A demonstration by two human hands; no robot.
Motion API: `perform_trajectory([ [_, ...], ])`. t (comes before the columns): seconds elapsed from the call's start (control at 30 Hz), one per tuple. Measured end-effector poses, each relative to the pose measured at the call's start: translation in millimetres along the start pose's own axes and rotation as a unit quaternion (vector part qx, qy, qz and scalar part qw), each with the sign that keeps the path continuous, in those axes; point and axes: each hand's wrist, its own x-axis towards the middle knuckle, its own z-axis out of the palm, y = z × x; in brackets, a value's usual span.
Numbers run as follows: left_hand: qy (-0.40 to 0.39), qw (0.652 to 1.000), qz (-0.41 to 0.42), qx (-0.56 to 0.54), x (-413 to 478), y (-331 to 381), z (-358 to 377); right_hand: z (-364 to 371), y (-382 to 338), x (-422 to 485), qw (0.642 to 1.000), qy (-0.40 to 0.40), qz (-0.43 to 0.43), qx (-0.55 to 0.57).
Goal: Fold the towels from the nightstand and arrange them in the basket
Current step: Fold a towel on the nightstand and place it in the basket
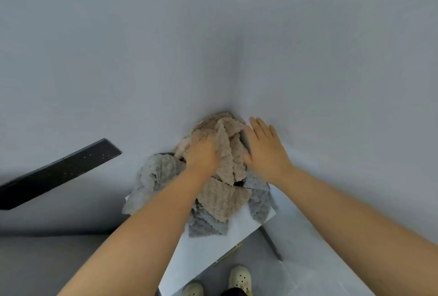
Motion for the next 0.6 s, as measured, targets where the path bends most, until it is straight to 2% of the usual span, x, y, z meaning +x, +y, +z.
perform_trajectory([
  [0.13,-0.014,0.996,-0.089,-0.01,19.0,0.5,13.4,6.8,7.2,-1.5,0.994,0.01,0.0,0.106],
  [0.27,-0.009,0.993,-0.12,-0.016,19.0,5.2,8.8,1.8,10.8,-6.5,0.985,-0.001,0.009,0.17],
  [0.33,0.001,0.995,-0.096,-0.035,14.9,9.2,-1.7,-1.8,11.7,-8.3,0.983,-0.011,0.017,0.181],
  [0.43,0.024,0.999,-0.002,-0.036,5.4,21.9,-33.8,-24.1,8.2,-13.8,0.974,-0.008,0.036,0.225],
  [0.6,-0.022,0.992,0.067,-0.108,-14.3,52.3,-115.9,-75.2,2.0,-24.2,0.941,0.032,0.099,0.323],
])
